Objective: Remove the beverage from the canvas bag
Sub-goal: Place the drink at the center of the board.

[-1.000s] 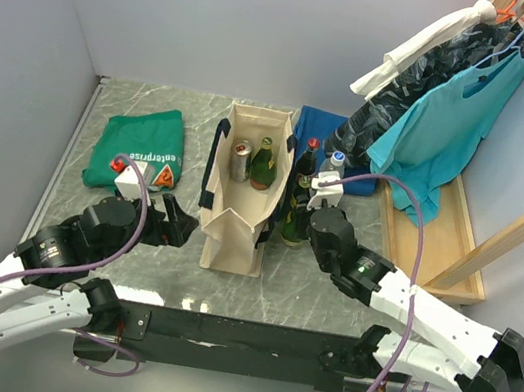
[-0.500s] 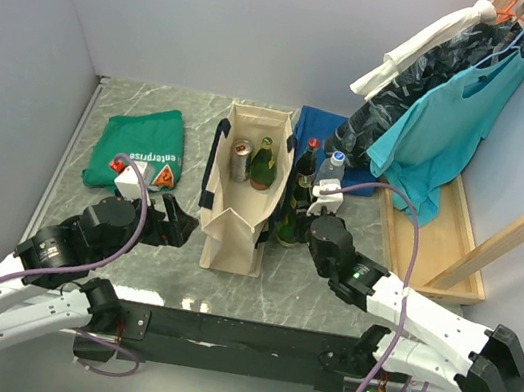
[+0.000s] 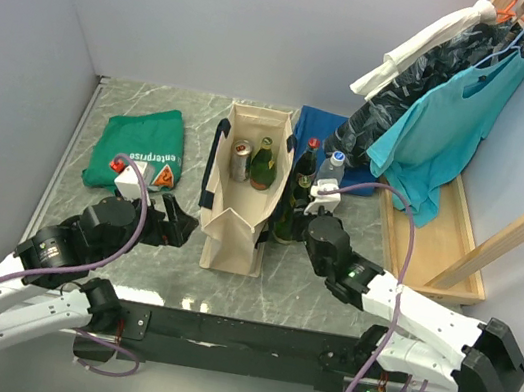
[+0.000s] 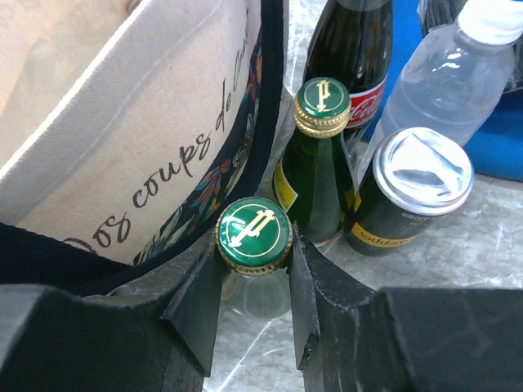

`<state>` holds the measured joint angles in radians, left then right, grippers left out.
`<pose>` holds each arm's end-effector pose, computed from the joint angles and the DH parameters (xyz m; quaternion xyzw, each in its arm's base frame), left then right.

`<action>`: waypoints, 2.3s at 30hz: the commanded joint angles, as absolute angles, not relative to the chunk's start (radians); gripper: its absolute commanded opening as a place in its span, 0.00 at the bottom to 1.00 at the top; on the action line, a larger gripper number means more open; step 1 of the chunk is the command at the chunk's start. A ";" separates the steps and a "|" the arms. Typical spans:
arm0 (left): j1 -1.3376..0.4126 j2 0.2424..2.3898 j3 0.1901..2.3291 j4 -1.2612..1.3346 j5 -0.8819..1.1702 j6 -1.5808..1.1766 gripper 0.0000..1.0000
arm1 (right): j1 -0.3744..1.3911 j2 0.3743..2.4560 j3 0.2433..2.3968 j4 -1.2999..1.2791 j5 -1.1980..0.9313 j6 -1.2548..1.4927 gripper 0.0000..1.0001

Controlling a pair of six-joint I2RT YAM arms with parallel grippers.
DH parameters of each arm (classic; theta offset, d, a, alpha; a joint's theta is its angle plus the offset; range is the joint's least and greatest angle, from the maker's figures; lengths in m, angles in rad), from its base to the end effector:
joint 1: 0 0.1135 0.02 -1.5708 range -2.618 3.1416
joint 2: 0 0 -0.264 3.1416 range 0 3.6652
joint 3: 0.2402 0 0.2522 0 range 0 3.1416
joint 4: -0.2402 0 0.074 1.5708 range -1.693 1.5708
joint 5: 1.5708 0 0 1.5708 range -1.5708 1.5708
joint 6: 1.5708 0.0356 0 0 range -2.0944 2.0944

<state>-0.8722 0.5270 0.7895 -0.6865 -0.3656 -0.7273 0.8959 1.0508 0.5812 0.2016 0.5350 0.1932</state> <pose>0.0809 -0.0765 0.3237 -0.0386 0.8310 -0.2762 0.4813 0.1612 0.1724 0.2576 -0.1135 0.7753 0.1231 0.6091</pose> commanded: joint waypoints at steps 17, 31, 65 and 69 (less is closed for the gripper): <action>-0.877 0.520 0.802 -0.675 -0.388 -0.741 0.96 | 0.888 1.100 0.630 0.416 0.568 0.209 0.00; -0.877 0.525 0.802 -0.676 -0.393 -0.742 0.96 | 0.890 1.118 0.644 0.397 0.566 0.212 0.06; -0.877 0.545 0.801 -0.666 -0.367 -0.730 0.96 | 0.891 0.985 0.768 0.214 0.560 0.154 0.61; -0.877 0.554 0.802 -0.666 -0.361 -0.726 0.96 | 0.890 0.977 0.860 0.147 0.514 0.109 0.63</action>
<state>-0.8722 0.5446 0.7895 -0.6865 -0.3710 -0.7273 0.8940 1.0061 0.7509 0.2070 0.5369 0.1631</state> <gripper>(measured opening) 0.966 0.621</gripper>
